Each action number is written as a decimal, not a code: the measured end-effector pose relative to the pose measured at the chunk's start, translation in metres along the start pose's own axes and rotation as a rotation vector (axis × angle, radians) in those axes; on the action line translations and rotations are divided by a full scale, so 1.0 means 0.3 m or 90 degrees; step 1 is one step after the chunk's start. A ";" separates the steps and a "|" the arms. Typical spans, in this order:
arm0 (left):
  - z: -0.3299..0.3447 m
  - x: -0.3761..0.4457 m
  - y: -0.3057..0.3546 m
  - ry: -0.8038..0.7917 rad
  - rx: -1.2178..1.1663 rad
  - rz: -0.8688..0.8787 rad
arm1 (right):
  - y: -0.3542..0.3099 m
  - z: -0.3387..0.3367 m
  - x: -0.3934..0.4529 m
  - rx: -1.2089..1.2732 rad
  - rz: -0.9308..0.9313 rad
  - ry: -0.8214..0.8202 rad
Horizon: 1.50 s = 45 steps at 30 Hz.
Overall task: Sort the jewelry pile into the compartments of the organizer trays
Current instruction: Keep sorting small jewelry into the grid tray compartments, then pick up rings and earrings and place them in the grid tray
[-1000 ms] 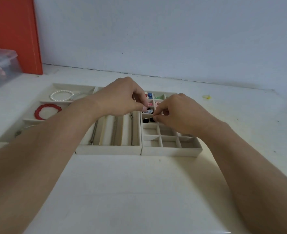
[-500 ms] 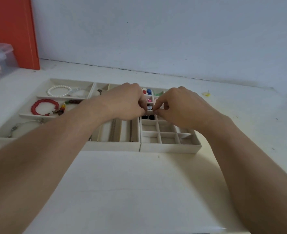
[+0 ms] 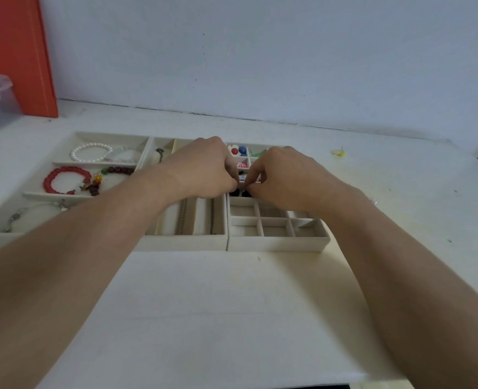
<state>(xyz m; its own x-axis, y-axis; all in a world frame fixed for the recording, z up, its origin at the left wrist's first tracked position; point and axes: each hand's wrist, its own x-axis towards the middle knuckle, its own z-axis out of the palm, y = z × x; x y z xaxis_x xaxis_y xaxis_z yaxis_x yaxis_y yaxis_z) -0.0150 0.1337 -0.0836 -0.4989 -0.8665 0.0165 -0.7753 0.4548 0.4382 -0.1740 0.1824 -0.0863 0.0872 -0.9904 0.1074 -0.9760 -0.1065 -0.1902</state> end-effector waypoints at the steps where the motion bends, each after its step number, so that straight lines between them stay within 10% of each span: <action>1: -0.001 0.001 -0.002 -0.004 -0.004 -0.001 | 0.001 0.002 0.001 0.011 0.005 -0.001; 31: -0.082 0.021 -0.050 0.032 -0.108 -0.003 | -0.017 -0.008 0.013 0.010 0.061 0.021; 45: -0.044 0.035 0.001 0.123 -0.179 0.041 | 0.276 -0.320 -0.093 0.230 0.051 0.300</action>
<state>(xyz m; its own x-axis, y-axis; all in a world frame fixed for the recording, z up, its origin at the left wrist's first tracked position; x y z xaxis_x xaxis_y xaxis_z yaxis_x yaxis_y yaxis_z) -0.0151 0.1220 -0.0714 -0.4403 -0.8727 0.2108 -0.5933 0.4591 0.6612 -0.2765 0.2097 -0.0114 -0.1620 -0.8596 0.4845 -0.8386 -0.1389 -0.5267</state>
